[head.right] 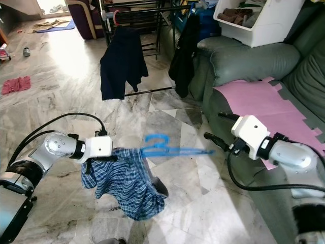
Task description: Hang hanger
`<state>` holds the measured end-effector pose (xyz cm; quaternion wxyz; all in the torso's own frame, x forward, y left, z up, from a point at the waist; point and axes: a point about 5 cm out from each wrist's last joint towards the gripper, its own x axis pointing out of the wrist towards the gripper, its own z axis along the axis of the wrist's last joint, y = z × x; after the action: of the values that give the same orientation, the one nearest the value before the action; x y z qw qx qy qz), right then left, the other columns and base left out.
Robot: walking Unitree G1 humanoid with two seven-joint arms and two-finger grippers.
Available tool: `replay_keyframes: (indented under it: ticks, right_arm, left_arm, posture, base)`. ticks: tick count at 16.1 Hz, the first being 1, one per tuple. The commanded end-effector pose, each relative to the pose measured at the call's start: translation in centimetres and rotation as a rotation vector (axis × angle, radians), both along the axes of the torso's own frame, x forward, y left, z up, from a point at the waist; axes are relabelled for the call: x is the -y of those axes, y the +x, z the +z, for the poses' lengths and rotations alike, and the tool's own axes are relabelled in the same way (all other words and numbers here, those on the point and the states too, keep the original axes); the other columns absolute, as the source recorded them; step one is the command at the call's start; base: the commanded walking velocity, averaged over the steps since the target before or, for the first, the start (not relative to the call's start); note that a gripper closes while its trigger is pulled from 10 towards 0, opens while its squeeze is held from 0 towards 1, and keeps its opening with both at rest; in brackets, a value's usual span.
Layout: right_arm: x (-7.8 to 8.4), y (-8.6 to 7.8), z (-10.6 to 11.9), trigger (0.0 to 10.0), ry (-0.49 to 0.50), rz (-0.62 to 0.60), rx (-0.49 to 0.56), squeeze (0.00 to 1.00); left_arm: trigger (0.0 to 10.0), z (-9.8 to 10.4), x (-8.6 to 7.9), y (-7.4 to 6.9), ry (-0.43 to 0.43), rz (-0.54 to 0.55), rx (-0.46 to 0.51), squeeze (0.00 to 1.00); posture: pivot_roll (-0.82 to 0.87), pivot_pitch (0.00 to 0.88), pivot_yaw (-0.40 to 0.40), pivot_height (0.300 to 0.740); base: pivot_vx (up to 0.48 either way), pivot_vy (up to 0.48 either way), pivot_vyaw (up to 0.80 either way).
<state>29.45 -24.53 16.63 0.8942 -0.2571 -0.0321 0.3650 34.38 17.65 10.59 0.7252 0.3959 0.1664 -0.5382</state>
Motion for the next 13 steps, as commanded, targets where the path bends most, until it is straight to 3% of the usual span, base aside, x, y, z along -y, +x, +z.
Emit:
replay_keyframes:
  ticks: [1,3,4,6,8,10,13]
  right_arm:
    - [-0.9,-0.7,-0.8,10.0,0.095,0.009,-0.054,1.0]
    - [-2.1,-1.3,-1.6,10.0,0.206,0.032,-0.107,1.0]
    - [-3.3,-1.9,-2.5,10.0,0.316,0.049,-0.181,1.0]
    - [-3.8,-2.3,-3.5,10.0,0.312,0.064,-0.231,1.0]
    - [-4.4,-2.1,-4.4,10.0,0.321,0.05,-0.261,1.0]
    - [-4.4,-1.6,-4.4,10.0,0.328,0.018,-0.253,1.0]
    - [-4.7,-0.9,-4.3,10.0,0.348,0.0,-0.239,1.0]
  left_arm:
    - [0.0,0.9,-0.3,0.7,-0.099,0.106,0.001,0.0]
    - [0.0,1.8,-0.4,1.6,-0.164,0.192,0.023,0.0]
    - [0.0,2.5,-0.1,2.1,-0.248,0.257,0.018,0.0]
    - [0.0,2.8,0.5,2.2,-0.317,0.242,0.003,0.0]
    - [0.0,4.3,2.0,2.1,-0.407,0.122,0.031,0.0]
    - [0.0,4.9,2.5,1.9,-0.431,0.052,0.037,0.0]
    - [0.0,5.8,2.9,1.4,-0.393,-0.073,0.115,0.0]
  posture:
    - [-0.05,0.079,0.026,0.74]
    - [-0.04,0.081,0.029,0.74]
    - [-0.04,0.082,0.032,0.74]
    - [-0.04,0.085,0.035,0.74]
    - [-0.04,0.087,0.028,0.74]
    - [-0.03,0.084,0.025,0.74]
    - [-0.02,0.082,0.021,0.74]
  base:
    - [0.0,0.0,0.0]
    - [0.0,0.0,0.0]
    - [0.0,0.0,0.0]
    - [0.0,0.0,0.0]
    - [0.0,0.0,0.0]
    - [0.0,0.0,0.0]
    - [0.0,0.0,0.0]
